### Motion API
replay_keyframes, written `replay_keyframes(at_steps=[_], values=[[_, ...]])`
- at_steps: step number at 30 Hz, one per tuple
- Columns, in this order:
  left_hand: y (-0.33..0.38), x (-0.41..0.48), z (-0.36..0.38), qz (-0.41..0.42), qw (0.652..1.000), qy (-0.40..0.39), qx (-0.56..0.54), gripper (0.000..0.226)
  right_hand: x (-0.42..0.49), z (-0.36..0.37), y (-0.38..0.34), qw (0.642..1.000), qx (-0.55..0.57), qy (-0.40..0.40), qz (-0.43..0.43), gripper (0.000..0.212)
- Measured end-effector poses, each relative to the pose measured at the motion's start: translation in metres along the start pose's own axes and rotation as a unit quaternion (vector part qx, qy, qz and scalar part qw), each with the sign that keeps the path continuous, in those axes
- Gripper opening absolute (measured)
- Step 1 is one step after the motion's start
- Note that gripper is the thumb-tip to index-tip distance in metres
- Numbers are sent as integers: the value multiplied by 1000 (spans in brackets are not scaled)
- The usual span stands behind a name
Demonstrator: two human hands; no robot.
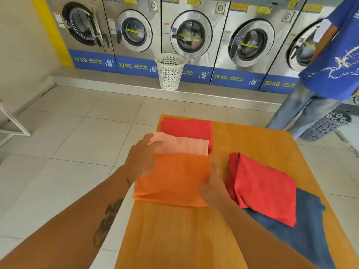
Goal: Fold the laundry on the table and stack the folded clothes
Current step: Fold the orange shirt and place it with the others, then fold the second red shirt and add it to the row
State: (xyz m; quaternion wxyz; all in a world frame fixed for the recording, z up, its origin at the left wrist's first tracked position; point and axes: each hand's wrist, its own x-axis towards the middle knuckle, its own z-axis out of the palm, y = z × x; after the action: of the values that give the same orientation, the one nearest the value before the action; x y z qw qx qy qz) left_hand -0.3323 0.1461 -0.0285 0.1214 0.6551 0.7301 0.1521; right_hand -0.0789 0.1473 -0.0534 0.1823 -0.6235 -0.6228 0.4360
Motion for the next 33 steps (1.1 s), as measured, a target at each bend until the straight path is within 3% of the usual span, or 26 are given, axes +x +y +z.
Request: replay_keyframes(at_steps=[4,8,10,12,14,16,19,21,24,29,31,33], values=[[6,-28,46,45,997,-19,64,65,-4,2,11,993,-98,-68,5,95],[14,-45,73,16,992,-85,90,71,-8,-3,16,983,-152,-106,-3,93],[20,-42,73,-14,997,-69,41,68,-11,-11,16,980,-167,-109,-14,90],[31,-35,69,-27,999,2,-29,53,-16,-27,11,983,-148,-105,-33,81],[50,-28,64,-7,994,63,-85,41,-19,-55,11,990,-112,-72,-42,61],[79,-21,61,40,988,74,-132,37,-21,-91,20,995,-91,-18,-37,49],[125,-12,69,86,979,37,-183,36,-18,-139,51,987,-128,97,-11,56],[157,-6,83,97,974,8,-206,35,-21,-166,74,977,-152,137,56,54],[201,0,106,64,967,-38,-242,38,-22,-194,115,970,-116,151,153,64],[246,15,133,-50,983,-94,-149,72,-18,-208,143,974,12,145,171,45],[257,17,134,-84,951,-163,-250,76,-13,-210,146,974,78,129,167,50],[259,21,141,-89,926,-164,-328,79,-8,-211,149,970,136,123,161,54]])
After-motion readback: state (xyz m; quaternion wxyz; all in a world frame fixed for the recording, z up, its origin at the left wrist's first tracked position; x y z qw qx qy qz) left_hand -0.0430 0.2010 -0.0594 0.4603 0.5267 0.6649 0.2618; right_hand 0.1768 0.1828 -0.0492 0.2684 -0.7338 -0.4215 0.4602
